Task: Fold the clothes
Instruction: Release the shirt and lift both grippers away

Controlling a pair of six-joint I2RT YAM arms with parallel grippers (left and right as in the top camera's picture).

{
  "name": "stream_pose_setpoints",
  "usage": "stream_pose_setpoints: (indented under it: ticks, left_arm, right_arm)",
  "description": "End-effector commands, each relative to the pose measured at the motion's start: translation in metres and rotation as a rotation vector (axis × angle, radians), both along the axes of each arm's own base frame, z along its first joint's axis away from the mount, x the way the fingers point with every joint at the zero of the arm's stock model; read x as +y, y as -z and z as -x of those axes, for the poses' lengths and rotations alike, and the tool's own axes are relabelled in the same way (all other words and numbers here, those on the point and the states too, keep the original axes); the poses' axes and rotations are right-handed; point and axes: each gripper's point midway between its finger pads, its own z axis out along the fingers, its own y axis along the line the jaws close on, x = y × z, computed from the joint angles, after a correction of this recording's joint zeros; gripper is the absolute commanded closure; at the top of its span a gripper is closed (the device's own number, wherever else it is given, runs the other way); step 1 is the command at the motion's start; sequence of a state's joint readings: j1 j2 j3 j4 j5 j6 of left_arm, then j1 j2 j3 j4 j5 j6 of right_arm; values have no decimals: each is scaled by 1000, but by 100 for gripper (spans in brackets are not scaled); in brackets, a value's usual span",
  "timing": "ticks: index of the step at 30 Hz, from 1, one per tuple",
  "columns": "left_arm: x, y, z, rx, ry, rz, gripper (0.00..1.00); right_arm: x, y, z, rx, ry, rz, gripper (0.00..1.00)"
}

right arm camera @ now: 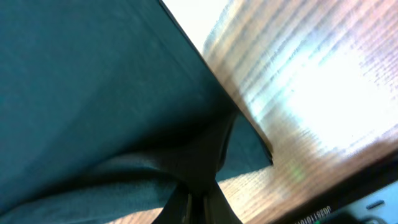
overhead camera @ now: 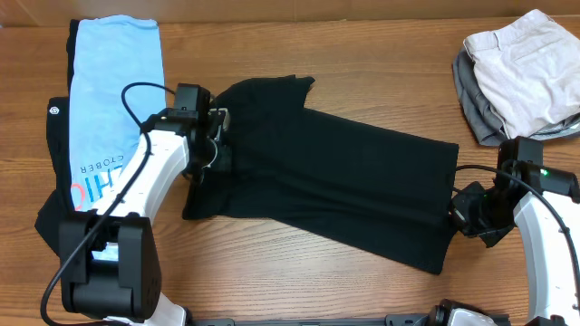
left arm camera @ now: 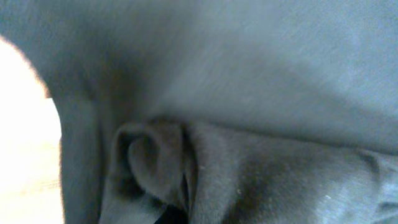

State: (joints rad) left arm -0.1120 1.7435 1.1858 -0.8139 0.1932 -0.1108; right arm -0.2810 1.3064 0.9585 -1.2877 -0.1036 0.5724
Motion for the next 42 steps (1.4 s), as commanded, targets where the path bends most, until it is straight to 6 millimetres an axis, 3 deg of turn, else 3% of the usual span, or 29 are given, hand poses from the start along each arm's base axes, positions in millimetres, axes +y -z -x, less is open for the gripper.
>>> stream_pose_setpoints:
  ticks: [1,8,19,30,33,35,37,42]
  left_arm:
    - [16,-6,8,41,-64,-16,96]
    - [39,-24,32,79,-93,-86,96]
    - [31,-18,17,34,-62,-82,96]
    - [25,-1,-1,7,-50,-80,94]
    - [24,4,-6,0,-50,-75,76]
    - [24,6,-9,-5,-50,-75,46]
    - [23,6,-13,-20,-50,-72,29]
    - [21,-14,-34,-87,-51,-58,16]
  right_arm:
    - [0,-4,7,5,8,4,96]
    - [11,-13,16,-16,-1,-28,96]
    - [13,30,12,-2,36,-48,96]
    - [3,43,-10,-43,34,-13,96]
    - [2,45,-14,-50,34,-12,91]
    - [1,45,-16,-56,34,-10,76]
    - [0,45,-18,-68,33,-7,64]
    - [-2,39,-31,-118,14,3,53]
